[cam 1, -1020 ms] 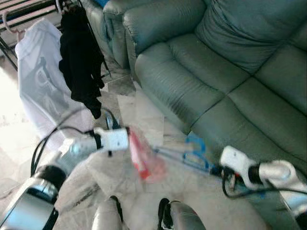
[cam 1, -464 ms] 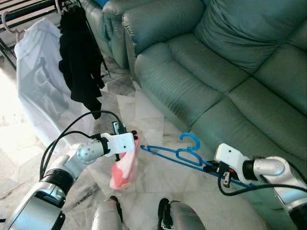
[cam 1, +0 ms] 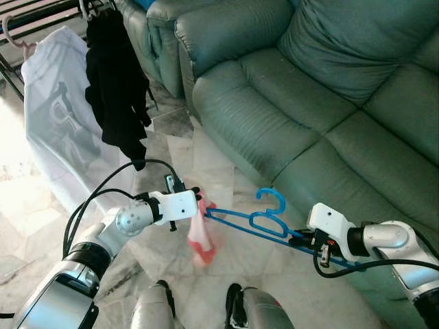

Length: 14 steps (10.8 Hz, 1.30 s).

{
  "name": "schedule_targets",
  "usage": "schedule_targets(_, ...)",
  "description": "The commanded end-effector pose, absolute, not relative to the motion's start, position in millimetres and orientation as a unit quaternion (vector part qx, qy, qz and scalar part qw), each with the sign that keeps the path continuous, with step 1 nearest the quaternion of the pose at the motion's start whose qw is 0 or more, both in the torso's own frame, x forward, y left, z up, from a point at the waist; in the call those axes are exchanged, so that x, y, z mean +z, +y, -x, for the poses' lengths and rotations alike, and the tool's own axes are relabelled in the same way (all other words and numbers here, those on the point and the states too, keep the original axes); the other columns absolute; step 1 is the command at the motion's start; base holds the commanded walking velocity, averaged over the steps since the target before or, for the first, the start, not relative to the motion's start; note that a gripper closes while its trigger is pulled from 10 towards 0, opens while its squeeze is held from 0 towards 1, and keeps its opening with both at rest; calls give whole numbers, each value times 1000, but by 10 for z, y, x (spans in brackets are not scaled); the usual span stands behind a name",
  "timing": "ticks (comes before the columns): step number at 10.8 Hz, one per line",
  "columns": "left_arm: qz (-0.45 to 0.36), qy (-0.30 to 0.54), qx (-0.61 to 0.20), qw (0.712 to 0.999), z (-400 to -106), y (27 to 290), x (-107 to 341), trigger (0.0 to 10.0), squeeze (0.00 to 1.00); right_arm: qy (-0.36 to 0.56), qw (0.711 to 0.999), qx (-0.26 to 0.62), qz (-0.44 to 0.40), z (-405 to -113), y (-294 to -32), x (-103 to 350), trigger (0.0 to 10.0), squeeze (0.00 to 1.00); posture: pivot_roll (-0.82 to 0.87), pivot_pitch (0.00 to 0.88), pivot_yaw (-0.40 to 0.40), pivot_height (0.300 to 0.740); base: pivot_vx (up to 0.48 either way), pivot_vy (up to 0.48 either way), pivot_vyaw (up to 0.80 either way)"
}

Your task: Hang hanger

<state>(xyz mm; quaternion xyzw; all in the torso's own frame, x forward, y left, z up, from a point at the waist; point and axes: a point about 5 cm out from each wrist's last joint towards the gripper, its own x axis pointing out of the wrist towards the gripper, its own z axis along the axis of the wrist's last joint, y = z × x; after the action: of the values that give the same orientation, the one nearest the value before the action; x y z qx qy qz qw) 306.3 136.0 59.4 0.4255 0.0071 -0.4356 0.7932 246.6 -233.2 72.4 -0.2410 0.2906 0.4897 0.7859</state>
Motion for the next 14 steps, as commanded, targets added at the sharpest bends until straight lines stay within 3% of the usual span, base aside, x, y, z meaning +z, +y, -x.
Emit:
schedule_targets(1,-425,12,-437,792,-3063,1331,574,10000,0,293,778,501,242,-2450,-2354,770,10000,0,-52,179,-62,740,0,0,0)
schedule_targets(5,-456,26,-447,769,-3009,1367,482,10000,0,294,766,528,218,-2398,-2333,844,10000,0,-54,190,-55,740,0,0,0)
schedule_targets(8,-414,-14,-463,783,-2994,1215,587,10000,0,274,781,523,203,-2446,-2286,879,10000,0,-54,196,-55,740,0,0,0)
schedule_targets(10,-327,-92,-453,824,-3049,980,915,10000,0,248,805,505,190,-2517,-2171,814,10000,0,-51,199,-61,740,0,0,0)
schedule_targets(13,-259,-169,-447,839,-3106,771,1348,10000,0,235,852,432,177,-2656,-2084,625,10000,0,-51,197,-60,740,0,0,0)
schedule_targets(14,-246,-192,-443,841,-3123,754,1505,10000,0,232,885,362,179,-2750,-2132,561,10000,0,-46,196,-61,740,0,0,0)
